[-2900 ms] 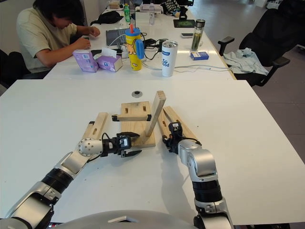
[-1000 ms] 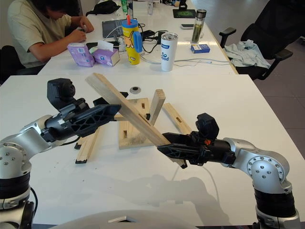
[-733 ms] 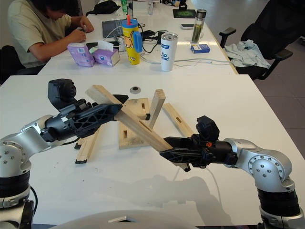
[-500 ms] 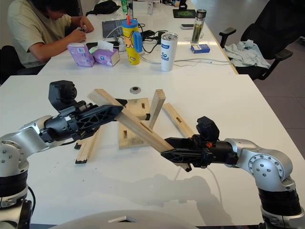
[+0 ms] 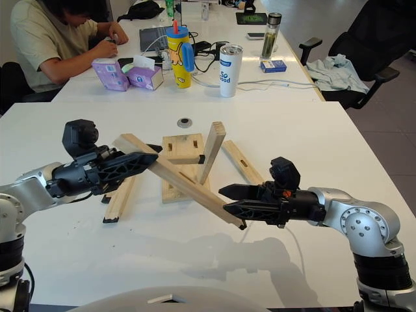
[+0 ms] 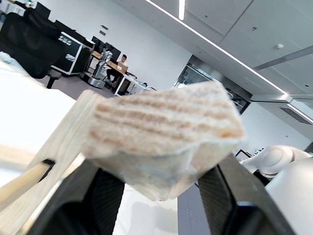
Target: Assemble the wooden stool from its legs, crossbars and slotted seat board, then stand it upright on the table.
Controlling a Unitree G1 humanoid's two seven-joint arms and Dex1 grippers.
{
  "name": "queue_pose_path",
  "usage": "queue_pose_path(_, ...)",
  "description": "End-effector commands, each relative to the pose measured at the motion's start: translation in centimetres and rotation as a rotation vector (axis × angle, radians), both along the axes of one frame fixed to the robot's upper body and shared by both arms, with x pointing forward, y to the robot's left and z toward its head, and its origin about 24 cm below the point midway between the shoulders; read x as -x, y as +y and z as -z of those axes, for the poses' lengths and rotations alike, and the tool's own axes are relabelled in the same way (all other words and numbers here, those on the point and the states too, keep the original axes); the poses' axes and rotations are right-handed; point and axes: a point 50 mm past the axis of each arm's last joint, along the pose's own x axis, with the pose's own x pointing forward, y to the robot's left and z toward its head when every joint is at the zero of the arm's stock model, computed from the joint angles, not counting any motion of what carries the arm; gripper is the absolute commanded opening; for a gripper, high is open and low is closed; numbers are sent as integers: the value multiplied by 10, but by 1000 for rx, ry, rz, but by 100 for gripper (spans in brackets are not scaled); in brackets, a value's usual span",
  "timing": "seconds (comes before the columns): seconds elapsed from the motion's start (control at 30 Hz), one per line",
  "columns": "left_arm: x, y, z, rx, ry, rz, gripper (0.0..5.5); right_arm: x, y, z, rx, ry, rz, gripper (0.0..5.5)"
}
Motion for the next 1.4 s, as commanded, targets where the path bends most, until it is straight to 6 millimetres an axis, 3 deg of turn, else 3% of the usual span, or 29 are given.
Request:
queue_pose_path(0.03, 7, 34, 8, -105, 39, -107, 204, -2, 3, 17, 70, -17, 87, 382)
queue_pose_path(0.13, 11, 60, 10, -210, 57, -159, 204, -6, 21, 40, 116, -22, 187, 390)
queue_pose_path(0.3, 1, 104, 5, -324, 32, -257, 204, -11, 62, 77, 124, 32, 397, 390)
queue_pose_path(0.5, -11, 122, -13, -354, -66, -299, 204, -23, 105, 90, 140, 26, 502, 390)
queue_pose_path(0.63, -22, 122, -20, -347, -124, -317, 204, -35, 116, 96, 193, 8, 565, 390)
queue_pose_path(0.9, -28, 110, -15, -334, -164, -308, 204, -50, 97, 106, 299, 10, 718, 390)
queue_pose_path(1.4, -44, 68, 0, -381, -296, -242, 204, -37, 97, 121, 510, -151, 569, 390)
